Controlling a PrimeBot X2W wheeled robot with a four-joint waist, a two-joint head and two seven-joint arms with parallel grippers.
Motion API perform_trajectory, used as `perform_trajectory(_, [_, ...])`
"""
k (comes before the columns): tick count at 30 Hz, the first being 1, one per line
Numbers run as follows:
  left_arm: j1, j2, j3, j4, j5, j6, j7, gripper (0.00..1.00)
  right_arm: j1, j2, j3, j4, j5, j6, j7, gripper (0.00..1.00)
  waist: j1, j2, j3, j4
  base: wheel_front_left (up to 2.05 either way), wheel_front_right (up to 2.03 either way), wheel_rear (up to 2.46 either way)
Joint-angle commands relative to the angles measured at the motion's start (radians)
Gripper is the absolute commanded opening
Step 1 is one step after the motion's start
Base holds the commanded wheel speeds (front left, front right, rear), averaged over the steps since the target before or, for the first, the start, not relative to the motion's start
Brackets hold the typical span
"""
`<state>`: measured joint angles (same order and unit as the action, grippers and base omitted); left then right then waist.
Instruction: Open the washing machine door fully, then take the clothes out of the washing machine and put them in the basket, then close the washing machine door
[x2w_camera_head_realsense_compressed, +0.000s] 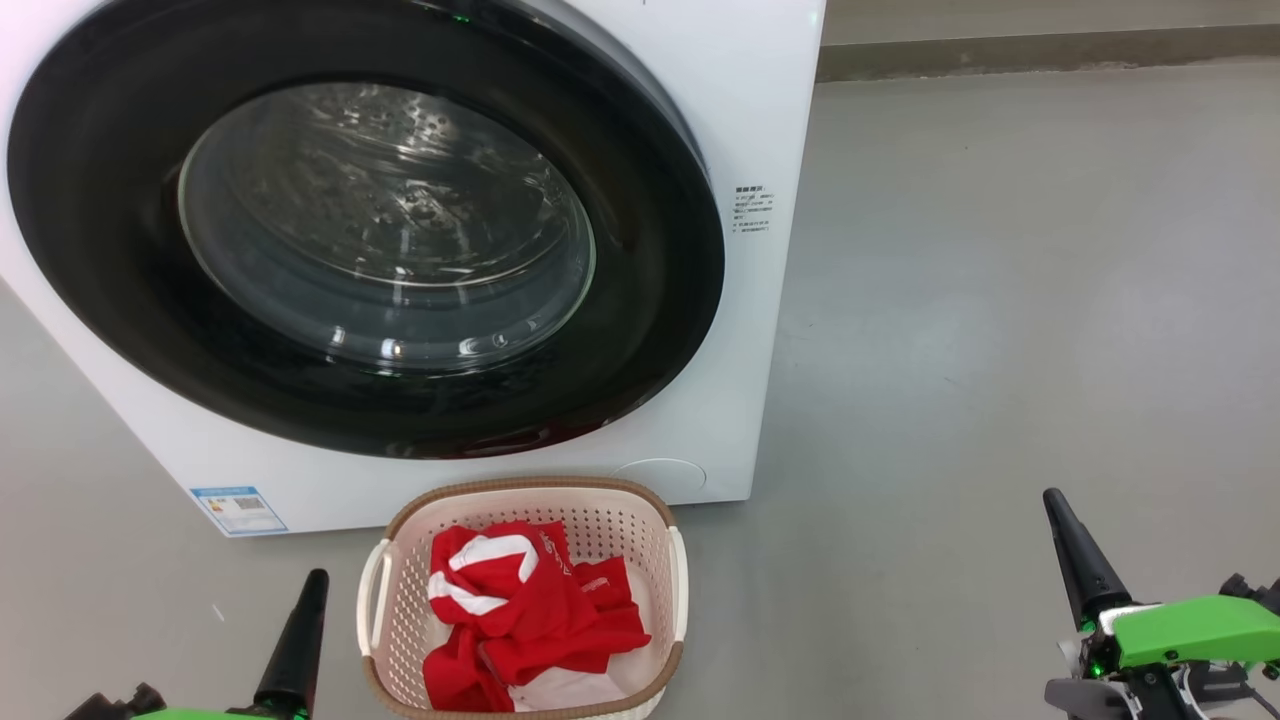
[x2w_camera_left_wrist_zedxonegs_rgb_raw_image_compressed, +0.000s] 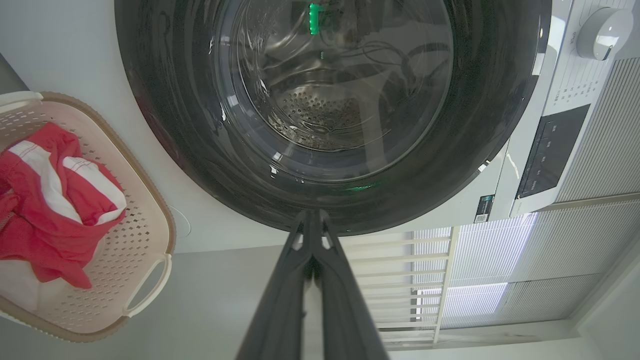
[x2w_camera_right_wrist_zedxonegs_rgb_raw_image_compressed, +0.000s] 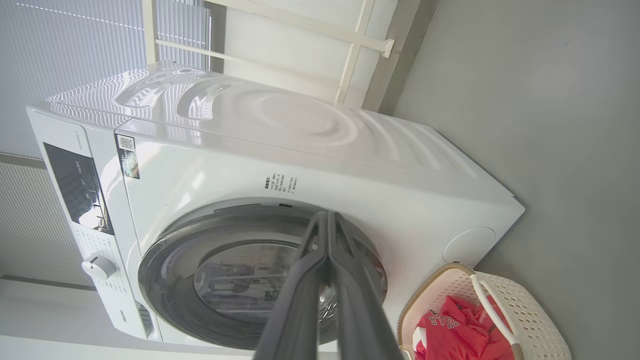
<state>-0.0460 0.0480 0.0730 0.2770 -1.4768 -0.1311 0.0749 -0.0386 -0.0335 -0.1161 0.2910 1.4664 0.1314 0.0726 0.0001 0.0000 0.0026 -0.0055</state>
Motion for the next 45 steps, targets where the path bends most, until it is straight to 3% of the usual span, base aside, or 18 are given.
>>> perform_trajectory(1, [-0.044, 0.006, 0.036, -0.028, -0.034, 0.0, 0.012, 0.0, -0.056, -0.018, 0.012, -0.035, 0.043, 0.0, 0.011, 0.0, -0.0001, 0.0, 0.0, 0.001, 0.0, 0.0, 0.0])
perform_trajectory(11, [-0.062, 0.002, 0.041, -0.032, -0.132, 0.0, 0.039, 0.0, -0.069, -0.019, 0.004, -0.046, 0.144, -0.001, 0.039, 0.0, -0.0001, 0.0, 0.0, 0.005, 0.0, 0.0, 0.0])
perform_trajectory(45, [-0.062, 0.002, 0.041, -0.032, -0.132, 0.0, 0.038, 0.0, -0.069, -0.018, 0.003, -0.046, 0.143, -0.001, 0.04, 0.0, -0.0001, 0.0, 0.0, 0.005, 0.0, 0.0, 0.0])
